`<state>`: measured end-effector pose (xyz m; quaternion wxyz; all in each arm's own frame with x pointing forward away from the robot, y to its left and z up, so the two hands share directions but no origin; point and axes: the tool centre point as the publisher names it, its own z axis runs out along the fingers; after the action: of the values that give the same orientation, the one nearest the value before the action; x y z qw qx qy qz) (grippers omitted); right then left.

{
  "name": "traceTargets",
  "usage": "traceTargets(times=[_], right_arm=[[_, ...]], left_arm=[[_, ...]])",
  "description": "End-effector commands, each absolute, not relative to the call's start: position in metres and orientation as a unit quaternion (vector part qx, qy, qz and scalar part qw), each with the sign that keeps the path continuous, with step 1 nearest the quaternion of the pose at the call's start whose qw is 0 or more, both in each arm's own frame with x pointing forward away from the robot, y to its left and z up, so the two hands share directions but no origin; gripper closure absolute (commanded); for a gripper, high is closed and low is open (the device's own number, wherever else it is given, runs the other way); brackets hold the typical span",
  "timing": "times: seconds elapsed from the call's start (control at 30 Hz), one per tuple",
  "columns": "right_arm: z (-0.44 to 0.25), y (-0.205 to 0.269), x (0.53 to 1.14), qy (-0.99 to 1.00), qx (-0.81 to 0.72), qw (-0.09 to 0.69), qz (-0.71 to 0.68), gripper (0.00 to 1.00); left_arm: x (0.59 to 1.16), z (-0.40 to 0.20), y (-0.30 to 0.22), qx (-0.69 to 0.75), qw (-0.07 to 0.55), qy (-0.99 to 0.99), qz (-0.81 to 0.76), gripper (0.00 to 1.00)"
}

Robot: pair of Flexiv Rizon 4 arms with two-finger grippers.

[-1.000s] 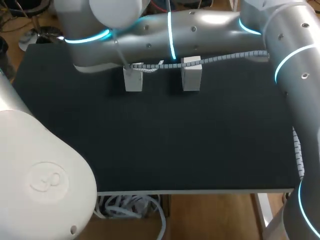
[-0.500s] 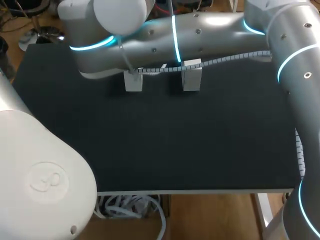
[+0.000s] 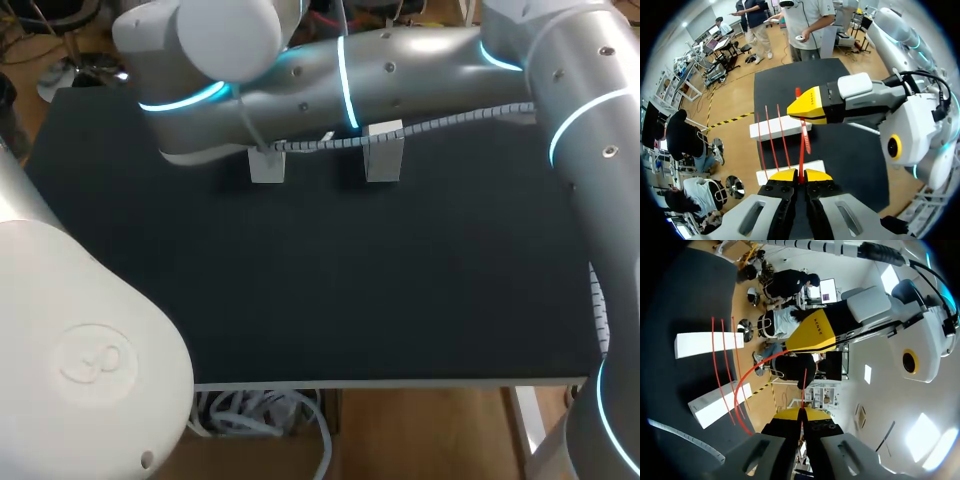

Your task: Grab the tape and strap the tape.

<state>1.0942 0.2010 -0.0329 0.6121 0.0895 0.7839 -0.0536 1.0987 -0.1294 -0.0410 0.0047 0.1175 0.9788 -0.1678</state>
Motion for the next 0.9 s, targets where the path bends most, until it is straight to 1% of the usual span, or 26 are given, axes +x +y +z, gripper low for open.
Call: traceTargets(times=[0.03, 0.3, 0.9], right_arm=[[-0.031, 0.204, 1.098, 0.782, 0.095, 0.613, -0.063, 1.00], [-0.029, 0.203, 1.101, 0.772, 0.088, 0.623, -0.086, 1.00], [-0.030, 0.215, 1.109, 0.772, 0.082, 0.624, -0.084, 1.00]], left_arm=[[1.098, -0.040, -0.129, 0.117, 0.004, 0.979, -0.166, 1.00], [1.098, -0.040, -0.129, 0.117, 0.004, 0.979, -0.166, 1.00], [1.098, -0.040, -0.129, 0.117, 0.004, 0.979, -0.166, 1.00]])
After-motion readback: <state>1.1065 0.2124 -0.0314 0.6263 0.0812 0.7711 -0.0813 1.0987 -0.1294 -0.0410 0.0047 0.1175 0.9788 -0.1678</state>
